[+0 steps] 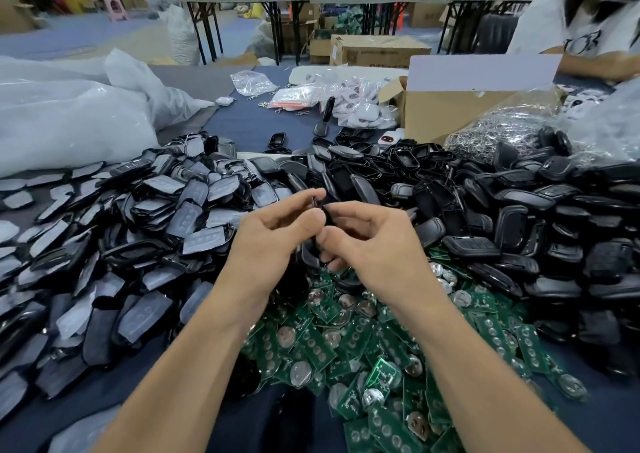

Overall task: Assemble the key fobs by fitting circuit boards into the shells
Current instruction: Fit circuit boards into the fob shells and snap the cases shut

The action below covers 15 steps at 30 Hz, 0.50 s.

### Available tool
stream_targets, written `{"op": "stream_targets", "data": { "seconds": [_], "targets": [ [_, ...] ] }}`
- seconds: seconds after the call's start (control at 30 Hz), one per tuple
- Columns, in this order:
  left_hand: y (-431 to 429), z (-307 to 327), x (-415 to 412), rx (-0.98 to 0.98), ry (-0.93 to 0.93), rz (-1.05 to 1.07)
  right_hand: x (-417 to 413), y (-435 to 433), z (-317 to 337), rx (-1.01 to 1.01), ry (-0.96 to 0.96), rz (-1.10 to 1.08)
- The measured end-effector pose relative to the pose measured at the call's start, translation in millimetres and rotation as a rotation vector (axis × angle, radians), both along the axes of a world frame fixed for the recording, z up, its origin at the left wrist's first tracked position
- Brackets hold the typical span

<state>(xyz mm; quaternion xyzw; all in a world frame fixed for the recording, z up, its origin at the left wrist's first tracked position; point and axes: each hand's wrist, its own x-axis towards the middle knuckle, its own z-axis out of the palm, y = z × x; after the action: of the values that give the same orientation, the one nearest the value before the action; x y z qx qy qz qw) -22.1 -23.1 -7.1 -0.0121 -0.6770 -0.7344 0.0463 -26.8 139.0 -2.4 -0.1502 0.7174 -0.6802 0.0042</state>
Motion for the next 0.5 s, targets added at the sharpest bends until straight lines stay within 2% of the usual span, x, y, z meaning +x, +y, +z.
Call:
{"op": "stream_targets", "data": {
  "seconds": [0.07, 0.17, 0.2, 0.27, 0.37, 0.5],
  "targets": [
    [0, 2, 1, 0.009, -0.011, -0.021, 2, -2, -3, 0.05, -0.009, -0.032],
    [-3, 3, -2, 0.06, -0.024, 0.056, 0, 0, -7, 0.43, 0.102, -0.286],
    [-5, 4, -2, 0.078, -0.034, 0.082, 0, 2, -5, 0.531, 0.137, -0.309],
    [-11, 7, -2, 0.126, -0.056, 0.093, 2, 5, 0, 0.665, 0.114, -0.197],
    [-14, 8, 0, 0.122, -0.106, 0.09, 10, 4, 7, 0.852, 0.038, 0.111],
    [-13, 4, 0, 0.075, -0.153, 0.127, 12, 0, 7, 0.883, -0.007, 0.151]
  ]
}}
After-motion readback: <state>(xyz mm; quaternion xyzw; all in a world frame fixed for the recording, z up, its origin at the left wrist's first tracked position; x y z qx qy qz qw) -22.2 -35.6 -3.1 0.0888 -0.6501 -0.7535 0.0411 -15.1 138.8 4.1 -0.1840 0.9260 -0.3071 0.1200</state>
